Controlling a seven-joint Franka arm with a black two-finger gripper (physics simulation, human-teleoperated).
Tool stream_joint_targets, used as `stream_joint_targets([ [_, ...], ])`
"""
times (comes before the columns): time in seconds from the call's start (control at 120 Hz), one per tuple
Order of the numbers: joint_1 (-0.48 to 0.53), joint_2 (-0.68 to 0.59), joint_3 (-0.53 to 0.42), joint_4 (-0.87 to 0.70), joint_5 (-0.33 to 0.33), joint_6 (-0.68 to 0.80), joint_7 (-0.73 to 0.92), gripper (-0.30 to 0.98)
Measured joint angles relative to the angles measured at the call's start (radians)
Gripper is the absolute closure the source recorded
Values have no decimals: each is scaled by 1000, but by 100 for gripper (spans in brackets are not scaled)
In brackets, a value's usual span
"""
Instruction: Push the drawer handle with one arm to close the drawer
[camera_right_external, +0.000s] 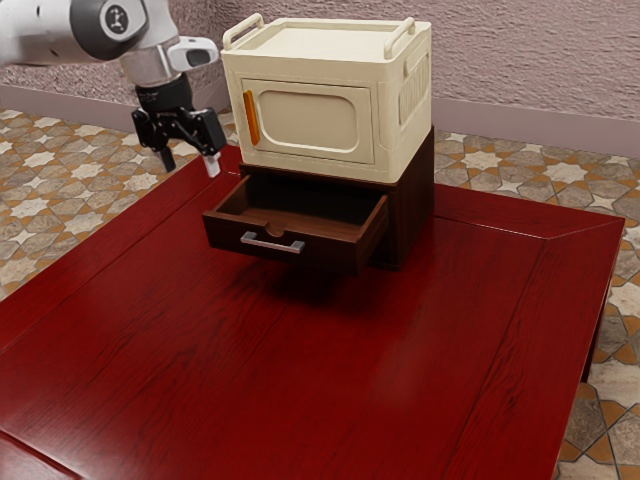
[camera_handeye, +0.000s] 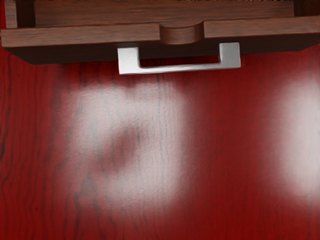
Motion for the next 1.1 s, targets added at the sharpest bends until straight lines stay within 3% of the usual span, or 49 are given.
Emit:
stream_joint_targets([
  [0.1, 2, -34, 0, -31, 4, 3, 6, 0],
  [0.25, 5, -378, -42, -468, 9, 75, -12, 0],
  [0.442, 4, -507, -149, -748, -22, 179, -75, 1],
  [0.65, 6, -390, -213, -758, -43, 304, -156, 29],
  [0.842, 6, -211, -223, -632, -44, 364, -251, 48],
  [1.1, 4, -38, -219, -455, 15, 408, -345, 62],
])
